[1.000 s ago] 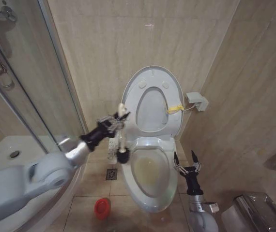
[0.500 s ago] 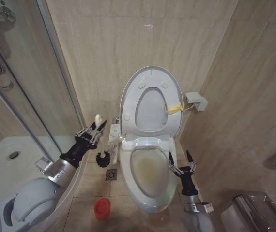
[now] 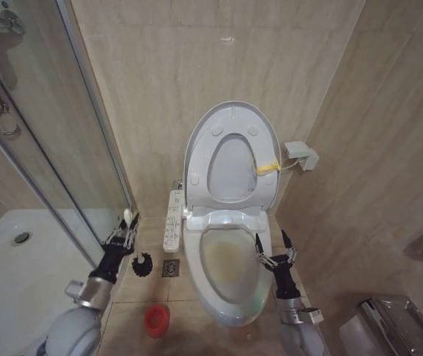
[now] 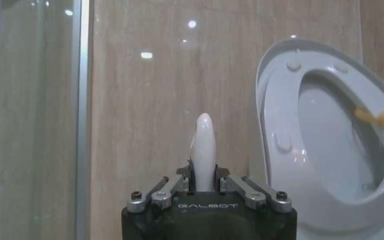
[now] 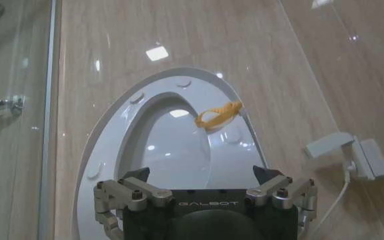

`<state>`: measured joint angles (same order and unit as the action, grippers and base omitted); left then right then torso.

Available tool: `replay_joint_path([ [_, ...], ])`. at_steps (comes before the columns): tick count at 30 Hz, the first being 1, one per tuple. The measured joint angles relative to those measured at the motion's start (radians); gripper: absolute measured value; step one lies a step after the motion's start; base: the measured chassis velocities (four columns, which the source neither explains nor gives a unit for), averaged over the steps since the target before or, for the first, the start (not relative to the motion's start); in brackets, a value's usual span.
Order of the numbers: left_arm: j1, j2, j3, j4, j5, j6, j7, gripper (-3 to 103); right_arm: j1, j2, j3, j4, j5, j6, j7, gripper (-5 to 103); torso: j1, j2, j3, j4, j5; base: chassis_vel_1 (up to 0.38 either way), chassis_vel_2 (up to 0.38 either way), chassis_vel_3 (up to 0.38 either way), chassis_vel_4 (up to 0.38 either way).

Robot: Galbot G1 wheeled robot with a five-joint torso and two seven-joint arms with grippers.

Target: Open the toilet lid, clean the toilet bowl with a toilet brush, close the toilet lid, and flush.

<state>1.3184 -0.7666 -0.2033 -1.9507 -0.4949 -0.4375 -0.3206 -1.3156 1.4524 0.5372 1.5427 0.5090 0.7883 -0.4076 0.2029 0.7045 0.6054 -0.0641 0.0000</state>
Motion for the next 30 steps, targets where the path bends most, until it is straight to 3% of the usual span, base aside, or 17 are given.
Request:
replay_joint_path([
  [6,0.01,-0.066,0.01,0.146,0.053,-0.091,0.058,20,0.019,0.027,-0.013,-0.029,-0.011,0.005,-0.005,100,0.0,0.0,0.0,0.0001,0.0001,0.0,0.0,0.0,0.0],
  [15,-0.029,-0.129,0.118,0.369,-0.03,-0.219,0.211,20,0.036,0.046,-0.03,-0.059,-0.034,0.009,-0.02,100,0.0,0.0,0.0,0.0,0.0002,0.0,0.0,0.0,0.0],
  [30,-0.058,-0.26,0.151,0.535,0.035,-0.26,0.231,20,0.024,0.024,-0.029,-0.076,-0.035,0.023,-0.033,100,0.0,0.0,0.0,0.0,0.0001,0.0,0.0,0.0,0.0],
])
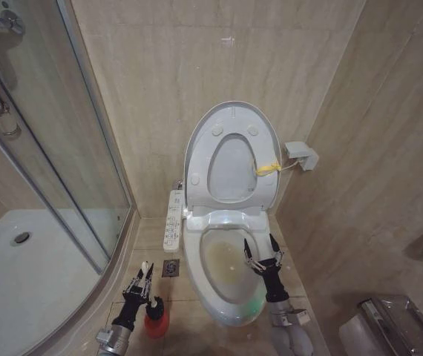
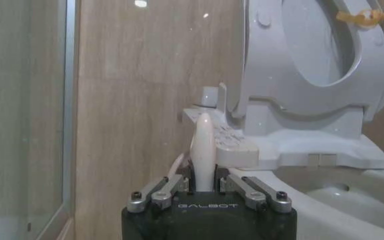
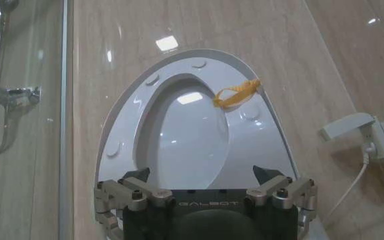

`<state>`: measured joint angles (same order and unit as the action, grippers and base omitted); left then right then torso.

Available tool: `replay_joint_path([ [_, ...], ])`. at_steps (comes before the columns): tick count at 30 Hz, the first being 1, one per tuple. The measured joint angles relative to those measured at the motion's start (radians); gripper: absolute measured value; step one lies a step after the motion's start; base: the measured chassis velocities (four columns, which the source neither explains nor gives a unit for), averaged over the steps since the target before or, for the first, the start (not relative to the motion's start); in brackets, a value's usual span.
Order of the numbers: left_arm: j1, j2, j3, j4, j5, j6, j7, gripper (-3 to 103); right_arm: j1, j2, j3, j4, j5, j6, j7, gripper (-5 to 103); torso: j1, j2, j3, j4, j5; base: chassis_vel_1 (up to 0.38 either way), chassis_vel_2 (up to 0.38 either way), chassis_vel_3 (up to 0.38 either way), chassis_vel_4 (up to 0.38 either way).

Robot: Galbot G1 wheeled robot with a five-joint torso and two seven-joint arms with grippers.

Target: Open the toilet lid, clean the toilet bowl with a toilet brush, close the toilet lid, and flush.

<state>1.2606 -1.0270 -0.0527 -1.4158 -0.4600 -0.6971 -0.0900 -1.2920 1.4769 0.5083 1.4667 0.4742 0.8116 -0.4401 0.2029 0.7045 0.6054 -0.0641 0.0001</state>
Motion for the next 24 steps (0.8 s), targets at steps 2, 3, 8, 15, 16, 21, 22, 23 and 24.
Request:
replay_joint_path([
  [2,-0.009,-0.004,0.002,0.018,0.012,0.002,-0.001,20,0.003,-0.005,0.0,-0.006,0.002,0.0,0.0,100,0.0,0.0,0.0,-0.0001,0.0001,0.0,0.0,0.0,0.0],
  [3,-0.014,-0.006,0.003,0.03,0.015,0.005,-0.002,20,0.006,-0.007,0.0,-0.008,0.003,0.0,0.0,100,0.0,0.0,0.0,0.0,0.0002,0.0,0.0,0.0,0.0],
  [8,-0.026,-0.021,0.004,0.065,0.018,0.018,-0.003,20,0.015,-0.013,0.001,-0.013,0.01,-0.002,0.001,100,0.0,0.0,0.0,0.0001,-0.0001,0.0,0.0,0.0,0.0],
  [15,-0.034,-0.054,0.001,0.104,0.018,0.037,-0.004,20,0.022,-0.013,0.0,-0.019,0.013,-0.003,0.002,100,0.0,0.0,0.0,0.0001,-0.0001,0.0,0.0,0.0,0.0],
  [16,-0.037,-0.062,0.0,0.116,0.018,0.037,-0.003,20,0.022,-0.013,0.0,-0.02,0.013,-0.003,0.002,100,0.0,0.0,0.0,0.0001,-0.0001,0.0,0.0,0.0,0.0],
  [21,-0.044,-0.078,-0.004,0.147,0.028,0.031,-0.002,20,0.02,-0.013,-0.001,-0.02,0.016,-0.003,0.002,100,0.0,0.0,0.0,0.0001,-0.0001,0.0,0.0,0.0,0.0],
  [22,-0.045,-0.08,-0.005,0.151,0.031,0.03,-0.002,20,0.02,-0.014,-0.001,-0.019,0.017,-0.003,0.002,100,0.0,0.0,0.0,0.0001,-0.0001,0.0,0.0,0.0,0.0],
  [23,-0.047,-0.084,-0.008,0.155,0.035,0.029,-0.002,20,0.019,-0.015,-0.001,-0.019,0.02,-0.003,0.002,100,0.0,0.0,0.0,0.0001,0.0,0.0,0.0,0.0,0.0],
  [24,-0.049,-0.088,-0.011,0.16,0.04,0.028,-0.002,20,0.018,-0.017,0.0,-0.017,0.023,-0.003,0.001,100,0.0,0.0,0.0,0.0,-0.0001,0.0,0.0,0.0,0.0],
])
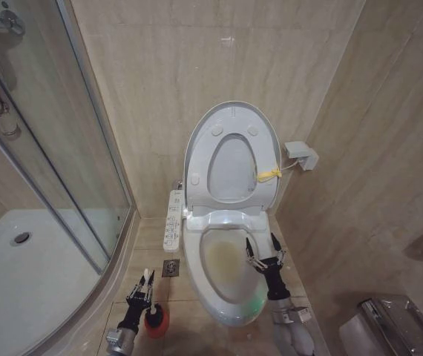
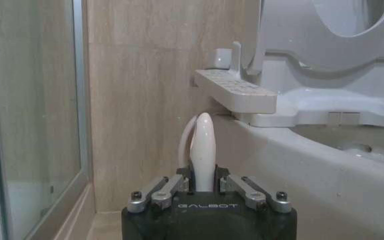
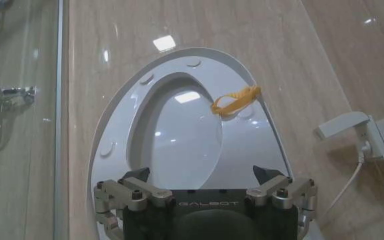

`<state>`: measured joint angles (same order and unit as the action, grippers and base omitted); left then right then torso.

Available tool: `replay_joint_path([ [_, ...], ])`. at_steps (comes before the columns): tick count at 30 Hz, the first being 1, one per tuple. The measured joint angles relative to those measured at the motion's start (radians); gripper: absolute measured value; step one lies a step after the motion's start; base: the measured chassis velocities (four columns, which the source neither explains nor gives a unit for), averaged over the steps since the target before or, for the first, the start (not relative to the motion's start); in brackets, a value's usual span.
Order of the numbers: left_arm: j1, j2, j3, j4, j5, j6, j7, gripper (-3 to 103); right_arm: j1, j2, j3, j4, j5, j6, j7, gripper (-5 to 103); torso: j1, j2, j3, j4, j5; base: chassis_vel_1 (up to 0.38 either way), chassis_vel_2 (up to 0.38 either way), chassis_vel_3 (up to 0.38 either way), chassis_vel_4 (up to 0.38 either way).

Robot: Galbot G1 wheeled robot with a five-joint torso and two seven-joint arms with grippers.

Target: Open the toilet lid, clean the toilet bowl with a toilet brush, close the toilet lid, and flush.

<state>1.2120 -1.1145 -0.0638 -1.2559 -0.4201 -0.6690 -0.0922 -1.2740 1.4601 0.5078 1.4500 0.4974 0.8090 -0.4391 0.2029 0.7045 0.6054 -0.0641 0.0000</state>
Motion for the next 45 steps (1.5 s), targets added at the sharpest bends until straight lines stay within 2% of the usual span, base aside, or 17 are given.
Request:
replay_joint_path([
  [17,-0.017,-0.051,-0.005,0.098,0.053,-0.011,0.0,20,-0.006,-0.015,-0.002,0.005,0.015,0.003,-0.009,100,0.0,0.0,0.0,0.0001,0.0,0.0,0.0,0.0,0.0],
  [27,-0.001,-0.046,0.0,0.087,0.055,0.007,-0.01,19,0.001,-0.016,-0.003,-0.001,0.019,0.003,-0.011,100,0.0,0.0,0.0,0.0,0.0,0.0,0.0,0.0,0.0],
  [28,0.01,-0.042,-0.003,0.075,0.055,0.01,-0.012,46,0.004,-0.016,-0.004,-0.001,0.019,0.003,-0.011,100,0.0,0.0,0.0,0.0001,0.0,0.0,0.0,0.0,0.0],
  [35,0.059,-0.004,-0.009,-0.004,0.062,0.034,-0.032,46,0.007,-0.015,-0.008,0.0,0.019,0.002,-0.011,100,0.0,0.0,0.0,0.0001,-0.0001,0.0,0.0,0.0,0.0],
  [36,0.065,0.013,-0.007,-0.014,0.063,0.033,-0.021,73,0.007,-0.016,-0.009,0.001,0.019,0.001,-0.011,100,0.0,0.0,0.0,0.0001,0.0,0.0,0.0,0.0,0.0],
  [43,0.084,0.079,-0.01,-0.056,0.06,0.008,0.022,73,0.003,-0.025,-0.009,0.008,0.021,0.001,-0.011,100,0.0,0.0,0.0,0.0001,-0.0001,0.0,0.0,0.0,0.0],
  [44,0.091,0.088,-0.018,-0.071,0.059,0.002,0.025,98,0.001,-0.027,-0.009,0.011,0.023,0.001,-0.011,100,0.0,0.0,0.0,0.0,-0.0002,0.0,0.0,0.0,0.0],
  [45,0.091,0.088,-0.018,-0.071,0.059,0.002,0.025,98,0.001,-0.027,-0.009,0.011,0.023,0.001,-0.011,100,0.0,0.0,0.0,0.0,-0.0002,0.0,0.0,0.0,0.0],
])
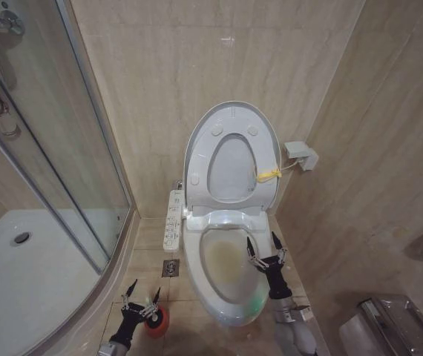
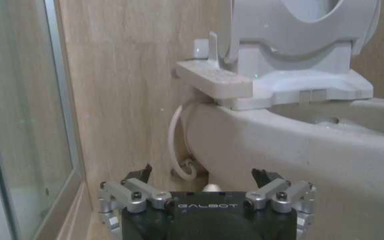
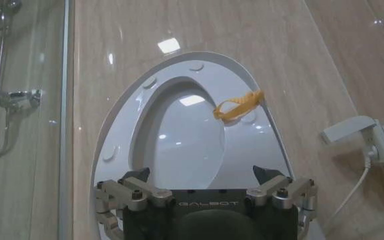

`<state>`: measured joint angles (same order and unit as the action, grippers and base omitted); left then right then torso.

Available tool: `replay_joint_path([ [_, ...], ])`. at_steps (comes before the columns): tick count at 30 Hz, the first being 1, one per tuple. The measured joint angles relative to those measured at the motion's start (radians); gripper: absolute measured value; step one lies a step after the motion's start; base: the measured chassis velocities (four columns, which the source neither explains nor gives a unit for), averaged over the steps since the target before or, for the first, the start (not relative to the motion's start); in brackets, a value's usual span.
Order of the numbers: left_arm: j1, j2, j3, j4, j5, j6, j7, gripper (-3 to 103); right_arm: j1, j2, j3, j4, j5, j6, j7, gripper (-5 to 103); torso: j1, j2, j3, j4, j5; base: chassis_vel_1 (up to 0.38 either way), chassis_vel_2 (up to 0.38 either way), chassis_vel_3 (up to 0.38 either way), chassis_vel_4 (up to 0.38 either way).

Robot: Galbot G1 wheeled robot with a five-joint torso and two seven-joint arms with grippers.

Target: Open the toilet lid, clean the toilet bowl with a toilet brush, close the toilet lid, and flush.

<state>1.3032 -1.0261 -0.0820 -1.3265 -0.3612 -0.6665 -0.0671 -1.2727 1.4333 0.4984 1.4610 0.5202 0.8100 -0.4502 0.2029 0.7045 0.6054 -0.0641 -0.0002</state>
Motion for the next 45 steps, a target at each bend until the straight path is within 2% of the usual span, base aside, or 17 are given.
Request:
replay_joint_path([
  [4,0.03,0.021,-0.058,-0.091,-0.02,-0.012,0.002,98,0.002,-0.009,-0.002,0.017,0.006,-0.005,0.012,100,0.0,0.0,0.0,0.0001,0.0,0.0,0.0,0.0,0.0],
  [7,0.057,0.033,-0.143,-0.212,-0.032,-0.004,-0.012,100,0.016,-0.028,-0.005,0.052,0.005,-0.029,0.081,100,0.0,0.0,0.0,0.0001,0.0002,0.0,0.0,0.0,0.0],
  [8,0.057,0.033,-0.143,-0.212,-0.032,-0.004,-0.012,100,0.016,-0.028,-0.005,0.052,0.005,-0.029,0.081,100,0.0,0.0,0.0,0.0001,0.0002,0.0,0.0,0.0,0.0],
  [11,0.083,0.041,-0.226,-0.334,-0.043,0.085,-0.09,100,0.044,-0.069,-0.005,0.117,-0.025,-0.085,0.203,100,0.0,0.0,0.0,-0.0001,0.0003,0.0,0.0,0.0,0.0],
  [13,0.086,0.042,-0.239,-0.35,-0.045,0.102,-0.106,100,0.051,-0.077,-0.005,0.126,-0.033,-0.094,0.224,100,0.0,0.0,0.0,-0.0001,0.0005,0.0,0.0,0.0,0.0],
  [14,0.091,0.038,-0.279,-0.382,-0.047,0.147,-0.155,100,0.089,-0.113,-0.004,0.148,-0.07,-0.132,0.315,100,0.0,0.0,0.0,-0.0001,0.0005,0.0,0.0,0.0,0.0],
  [15,0.093,0.031,-0.305,-0.396,-0.047,0.17,-0.18,100,0.121,-0.137,-0.005,0.149,-0.09,-0.155,0.376,100,0.0,0.0,0.0,0.0,0.0001,0.0,0.0,0.0,0.0],
  [16,0.093,0.031,-0.305,-0.396,-0.047,0.17,-0.18,100,0.121,-0.137,-0.005,0.149,-0.09,-0.155,0.376,100,0.0,0.0,0.0,0.0,0.0001,0.0,0.0,0.0,0.0],
  [19,0.113,-0.003,-0.365,-0.44,-0.046,0.203,-0.214,100,0.215,-0.196,-0.007,0.119,-0.118,-0.196,0.481,100,0.0,0.0,0.0,0.0002,0.0003,0.0,0.0,0.0,0.0],
  [22,0.134,-0.029,-0.392,-0.455,-0.045,0.208,-0.217,100,0.26,-0.23,0.003,0.11,-0.124,-0.228,0.518,100,0.0,0.0,0.0,0.0003,0.0004,0.0,0.0,0.0,0.0],
  [29,0.151,-0.088,-0.436,-0.446,-0.03,0.207,-0.222,100,0.382,-0.291,0.001,0.017,-0.122,-0.26,0.533,100,0.0,0.0,0.0,-0.0004,0.0005,0.0,0.0,0.0,0.0],
  [33,0.157,-0.122,-0.475,-0.461,-0.023,0.209,-0.222,100,0.559,-0.324,-0.08,-0.144,-0.13,-0.245,0.504,100,0.0,0.0,0.0,0.0,0.0003,0.0,0.0,0.0,0.0],
  [38,0.188,-0.14,-0.518,-0.482,-0.023,0.21,-0.221,100,0.693,-0.321,-0.143,-0.283,-0.175,-0.237,0.503,100,0.0,0.0,0.0,-0.0008,0.0,0.0,0.0,0.0,0.0],
  [39,0.2,-0.143,-0.533,-0.486,-0.024,0.208,-0.221,100,0.731,-0.315,-0.153,-0.333,-0.203,-0.242,0.511,100,0.0,0.0,0.0,0.0004,-0.0002,0.0,0.0,0.0,0.0],
  [42,0.22,-0.143,-0.56,-0.491,-0.027,0.201,-0.221,100,0.786,-0.306,-0.162,-0.403,-0.243,-0.243,0.517,100,0.0,0.0,0.0,0.0012,0.0009,0.0,0.0,0.0,0.0],
  [45,0.233,-0.14,-0.584,-0.494,-0.036,0.195,-0.22,100,0.829,-0.302,-0.172,-0.436,-0.253,-0.253,0.516,100,0.0,0.0,0.0,0.0005,-0.0001,0.0,0.0,0.0,0.0],
])
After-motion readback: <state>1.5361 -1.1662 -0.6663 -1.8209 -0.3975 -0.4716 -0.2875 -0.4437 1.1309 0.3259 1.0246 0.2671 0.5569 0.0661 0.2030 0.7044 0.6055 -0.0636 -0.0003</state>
